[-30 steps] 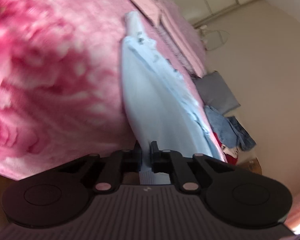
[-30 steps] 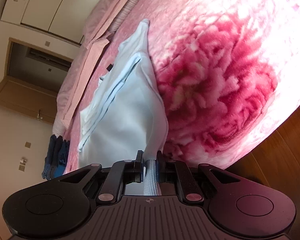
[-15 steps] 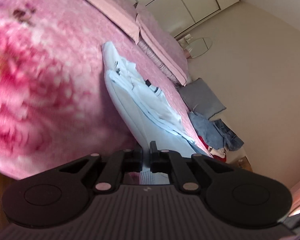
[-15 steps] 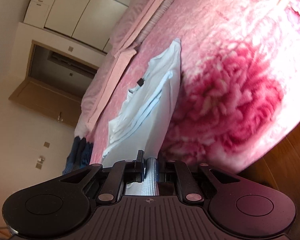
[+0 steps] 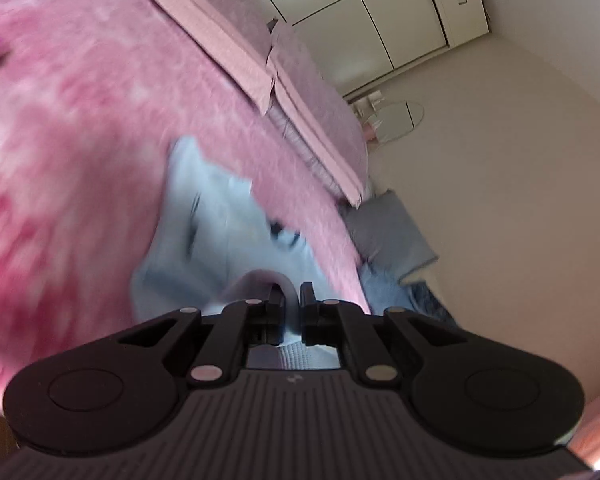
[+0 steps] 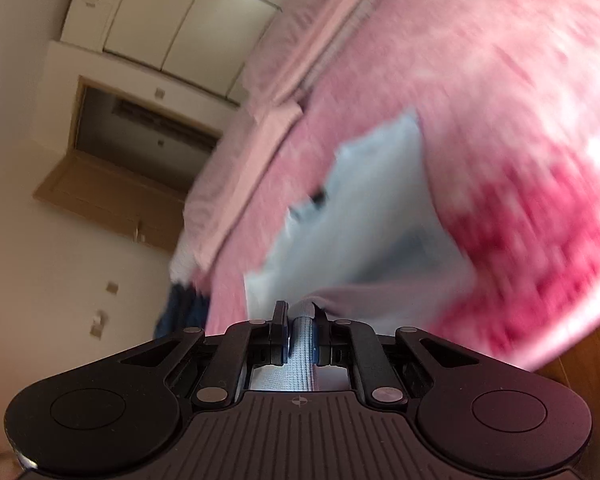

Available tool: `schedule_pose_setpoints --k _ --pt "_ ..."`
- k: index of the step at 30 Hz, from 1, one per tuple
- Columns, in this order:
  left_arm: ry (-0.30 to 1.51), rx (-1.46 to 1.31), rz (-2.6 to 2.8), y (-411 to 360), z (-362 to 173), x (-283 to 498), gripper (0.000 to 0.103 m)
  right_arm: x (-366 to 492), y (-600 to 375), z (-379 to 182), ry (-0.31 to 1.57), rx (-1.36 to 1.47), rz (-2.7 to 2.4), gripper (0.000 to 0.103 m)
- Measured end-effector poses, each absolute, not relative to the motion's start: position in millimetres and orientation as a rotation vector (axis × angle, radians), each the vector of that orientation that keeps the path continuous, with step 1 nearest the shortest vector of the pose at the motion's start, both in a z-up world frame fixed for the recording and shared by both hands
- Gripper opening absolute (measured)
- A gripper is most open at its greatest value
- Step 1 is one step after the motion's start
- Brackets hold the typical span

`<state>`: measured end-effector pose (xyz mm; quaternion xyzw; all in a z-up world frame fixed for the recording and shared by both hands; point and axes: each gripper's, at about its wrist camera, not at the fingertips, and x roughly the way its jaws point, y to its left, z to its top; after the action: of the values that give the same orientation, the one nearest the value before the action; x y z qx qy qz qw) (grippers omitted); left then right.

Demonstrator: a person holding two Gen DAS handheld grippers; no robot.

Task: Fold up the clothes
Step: 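Fold the held hem over toward the collar with both grippers, then open both grippers and release the folded hem onto the collar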

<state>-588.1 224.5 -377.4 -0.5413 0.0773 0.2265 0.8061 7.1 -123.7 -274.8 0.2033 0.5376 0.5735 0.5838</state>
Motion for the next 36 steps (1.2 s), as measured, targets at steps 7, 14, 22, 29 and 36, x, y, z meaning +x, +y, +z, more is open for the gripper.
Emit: schedule_pose_setpoints --k 7,14,22,29,36 --pt "0.152 -1.232 0.618 321.7 -388.5 -533.6 0.021 89.3 0.8 -323.3 1.302 0.563 1.025 0.065" --pt "0.299 -1.027 0.607 335.9 -383.3 -495.4 0.026 103.6 10.2 -337.8 1.166 0.408 1.126 0.065" --pt "0.495 -0.743 0.544 334.1 -378.9 -446.3 0.036 73.7 28.9 -339.2 0.983 0.006 1.31 0.056" --pt "0.638 -0.602 0.565 353.3 -399.5 -407.7 0.036 67.3 57.9 -351.0 0.931 -0.192 1.358 0.046" --pt "0.671 -0.564 0.525 351.0 -408.1 -399.3 0.012 83.7 77.8 -374.4 1.005 -0.228 1.346 0.047"
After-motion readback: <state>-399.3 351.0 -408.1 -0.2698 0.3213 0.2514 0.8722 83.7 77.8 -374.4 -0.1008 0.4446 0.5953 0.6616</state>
